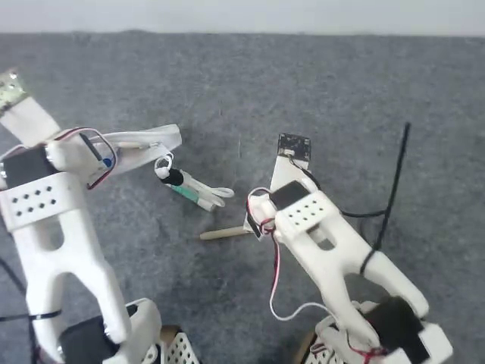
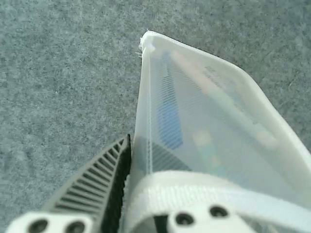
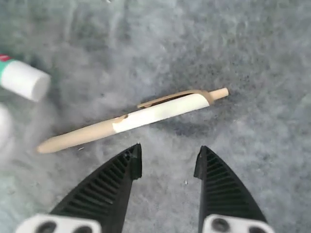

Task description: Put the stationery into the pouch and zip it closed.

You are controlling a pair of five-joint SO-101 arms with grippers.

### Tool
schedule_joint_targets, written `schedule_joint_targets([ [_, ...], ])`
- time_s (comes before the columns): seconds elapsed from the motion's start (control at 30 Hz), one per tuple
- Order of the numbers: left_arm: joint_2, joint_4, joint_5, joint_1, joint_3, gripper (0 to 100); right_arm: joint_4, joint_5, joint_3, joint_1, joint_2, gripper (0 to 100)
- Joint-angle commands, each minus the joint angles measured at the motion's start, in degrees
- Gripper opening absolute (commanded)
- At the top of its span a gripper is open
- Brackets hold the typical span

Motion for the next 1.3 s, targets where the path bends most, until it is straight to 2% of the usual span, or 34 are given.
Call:
schedule_joint_targets([
  [0.0, -0.35, -1.14, 0.62, -0.44, -0.92, 2, -1.80, -1.85, -3.87, 1.54, 1.36, 17.0],
  [0.23, -0.35, -1.14, 0.62, -0.44, -0.92, 2, -4.26, -2.90, -6.42, 6.37, 7.34, 17.0],
  [0.83, -0.26, -1.14, 0.62, -0.44, -0.92, 2, -3.74, -6.95, -18.90, 9.54, 27.91, 16.9],
  [0.9, -0.26, -1.14, 0.62, -0.44, -0.92, 2, -3.21, -6.77, -19.87, 9.63, 29.05, 14.7],
  [1.03, -0.26, -2.02, 0.62, -0.44, -0.84, 2, -2.86, -6.77, -20.22, 9.63, 28.97, 0.6],
  [1.13, -0.26, -2.29, 0.62, -0.44, -0.84, 2, -1.71, -6.77, -20.22, 9.71, 28.97, 2.7],
  [1.27, -0.26, -2.20, 0.62, -0.44, -0.84, 2, 2.51, -6.68, -21.71, 10.33, 27.56, 0.6],
])
